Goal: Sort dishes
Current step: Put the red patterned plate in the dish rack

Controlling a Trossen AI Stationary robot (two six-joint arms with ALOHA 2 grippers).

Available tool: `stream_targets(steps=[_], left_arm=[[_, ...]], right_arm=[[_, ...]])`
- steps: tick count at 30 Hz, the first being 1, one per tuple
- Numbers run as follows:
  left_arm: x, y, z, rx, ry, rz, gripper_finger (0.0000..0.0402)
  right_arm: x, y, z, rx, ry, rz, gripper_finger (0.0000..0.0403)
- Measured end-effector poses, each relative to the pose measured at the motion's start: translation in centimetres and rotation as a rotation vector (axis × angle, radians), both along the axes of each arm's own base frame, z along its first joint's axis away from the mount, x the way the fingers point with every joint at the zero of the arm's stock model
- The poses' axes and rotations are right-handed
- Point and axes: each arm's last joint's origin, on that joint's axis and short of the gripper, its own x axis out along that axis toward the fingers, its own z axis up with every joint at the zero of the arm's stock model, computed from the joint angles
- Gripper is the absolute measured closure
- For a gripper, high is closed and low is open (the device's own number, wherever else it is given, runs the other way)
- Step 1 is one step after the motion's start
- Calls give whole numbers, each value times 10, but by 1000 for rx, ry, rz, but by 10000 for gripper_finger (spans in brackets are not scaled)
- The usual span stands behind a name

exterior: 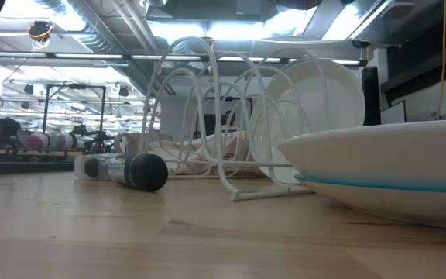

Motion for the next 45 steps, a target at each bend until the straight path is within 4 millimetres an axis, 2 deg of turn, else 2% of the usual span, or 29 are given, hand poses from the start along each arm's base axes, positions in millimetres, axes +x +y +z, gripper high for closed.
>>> stream_targets(steps=[3, 10, 13, 17, 22, 27, 35, 40, 45], left_arm=[[0, -1, 0, 2, 1, -5, 401], [0, -9, -1, -17, -5, -27, 401], [-1, -12, -1, -28, -9, -38, 401], [-1, -16, -2, -35, -14, -54, 396], [1, -16, -4, -44, -30, -81, 370], [2, -17, -6, -53, -34, -94, 347], [0, -25, -6, -43, -14, -87, 337], [0, -37, -8, -30, 42, -109, 337], [0, -53, -12, 38, 167, -110, 336]], right_arm=[[-1, 0, 2, 5, -23, 3, 243], [-2, 0, 4, 6, -49, 15, 326], [-2, 0, 6, 2, -63, 27, 345], [-3, 0, 8, 2, -91, 35, 350], [-5, 0, 11, 14, -136, 39, 355], [-5, 0, 11, 21, -149, 47, 382], [-5, 0, 11, 15, -152, 51, 382], [-6, 0, 12, 5, -159, 45, 382], [-7, 0, 14, -9, -162, 35, 382]])
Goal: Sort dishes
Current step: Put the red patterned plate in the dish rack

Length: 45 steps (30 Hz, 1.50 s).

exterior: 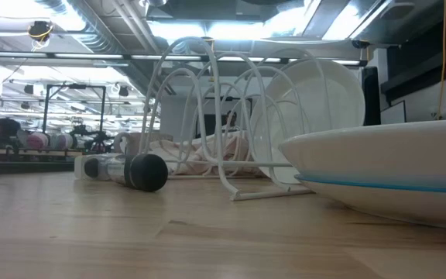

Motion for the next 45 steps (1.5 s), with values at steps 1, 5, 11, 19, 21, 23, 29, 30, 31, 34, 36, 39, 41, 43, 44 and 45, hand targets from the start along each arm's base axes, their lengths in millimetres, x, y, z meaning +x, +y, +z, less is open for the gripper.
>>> stream_targets(steps=[1, 5, 11, 19, 21, 23, 29, 30, 31, 34, 36, 39, 41, 43, 44, 45], left_arm=[[0, -3, -1, 13, 19, -1, 336], [-2, -14, -2, 74, 86, -9, 336], [-2, -22, -6, 184, 222, 22, 336], [-14, -54, -11, 482, 604, 172, 338], [-23, -61, -7, 543, 739, 257, 345], [-35, -68, 1, 575, 854, 323, 355], [-69, -82, 20, 617, 1202, 447, 385], [-73, -81, 23, 626, 1220, 449, 389], [-77, -81, 25, 642, 1238, 450, 393], [-87, -76, 28, 715, 1310, 459, 400], [-90, -70, 25, 764, 1367, 474, 399], [-100, -55, 22, 812, 1439, 500, 400], [-109, -42, 22, 815, 1461, 515, 401], [-120, -28, 20, 794, 1458, 526, 400], [-127, -22, 19, 793, 1458, 525, 401], [-134, -13, 19, 794, 1446, 510, 401]], right_arm=[[0, 0, 0, 3, -3, -3, 382], [-2, -2, 1, 21, -9, -37, 382], [-5, -3, 4, 29, -37, -47, 382], [-6, -4, 3, 110, -55, -101, 382], [-7, -5, 2, 151, -77, -117, 382], [-7, -5, 2, 190, -104, -125, 382], [-8, -5, 2, 312, -260, -76, 382], [-8, -5, 2, 333, -291, -63, 382], [-8, -5, 2, 356, -323, -49, 382], [-6, -4, 1, 415, -412, 2, 382], [-3, -3, 0, 445, -458, 42, 382], [6, 0, -6, 478, -493, 88, 382], [12, 5, -11, 500, -491, 111, 382], [18, 12, -17, 513, -472, 121, 382], [21, 15, -20, 517, -463, 132, 382], [23, 19, -23, 526, -458, 148, 382]])
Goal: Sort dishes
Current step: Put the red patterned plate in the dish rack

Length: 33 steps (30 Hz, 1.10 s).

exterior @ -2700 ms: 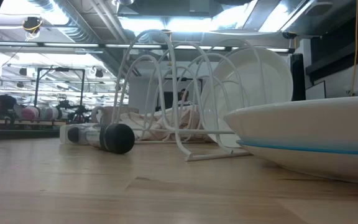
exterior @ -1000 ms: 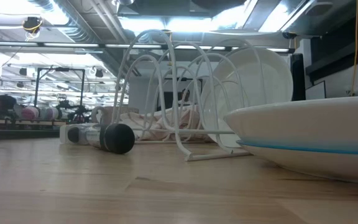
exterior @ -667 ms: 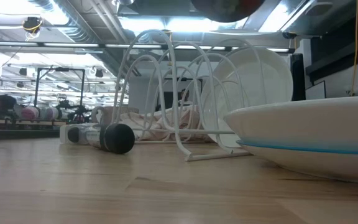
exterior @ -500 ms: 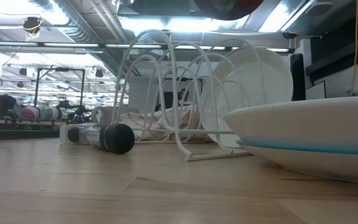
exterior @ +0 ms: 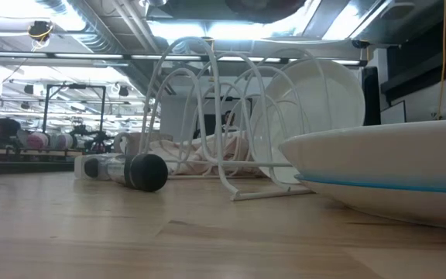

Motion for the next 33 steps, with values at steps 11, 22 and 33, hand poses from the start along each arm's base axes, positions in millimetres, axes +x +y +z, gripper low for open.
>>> stream_targets(steps=[11, 22, 33], left_arm=[[-84, 96, -17, -458, -66, -132, 401], [-99, 109, -72, -491, 56, -87, 401], [-101, 108, -121, -510, 120, -41, 401]], right_arm=[[15, 55, 2, 128, -66, 132, 382], [78, 128, 7, 249, 3, -14, 382], [120, 169, -20, 335, -74, -18, 382]])
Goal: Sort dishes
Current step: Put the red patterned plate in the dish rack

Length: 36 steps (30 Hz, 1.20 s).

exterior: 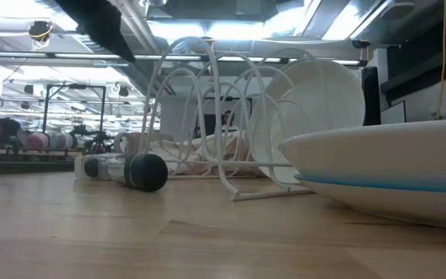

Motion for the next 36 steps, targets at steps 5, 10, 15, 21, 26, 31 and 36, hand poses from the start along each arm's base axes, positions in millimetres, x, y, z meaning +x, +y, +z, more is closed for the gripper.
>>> stream_targets(steps=[5, 10, 15, 21, 26, 31, 36], left_arm=[[-2, -3, -6, -15, -4, 1, 401], [-2, -10, -6, -23, -15, -26, 401], [-3, -16, -6, -24, -15, -60, 401], [-5, -20, -6, -19, -14, -79, 401], [-5, -20, -6, -9, -9, -81, 401], [-5, -20, -6, -6, -2, -85, 401], [-5, -20, -6, -8, -1, -87, 401]], right_arm=[[9, 7, -21, 42, -55, -4, 382], [21, 10, -45, 59, -81, -9, 382], [34, 3, -63, 68, -97, -38, 383], [46, -9, -75, 49, -82, -54, 383], [51, -15, -80, 38, -63, -73, 383], [51, -17, -81, 37, -55, -97, 383], [51, -17, -81, 33, -49, -99, 383]])
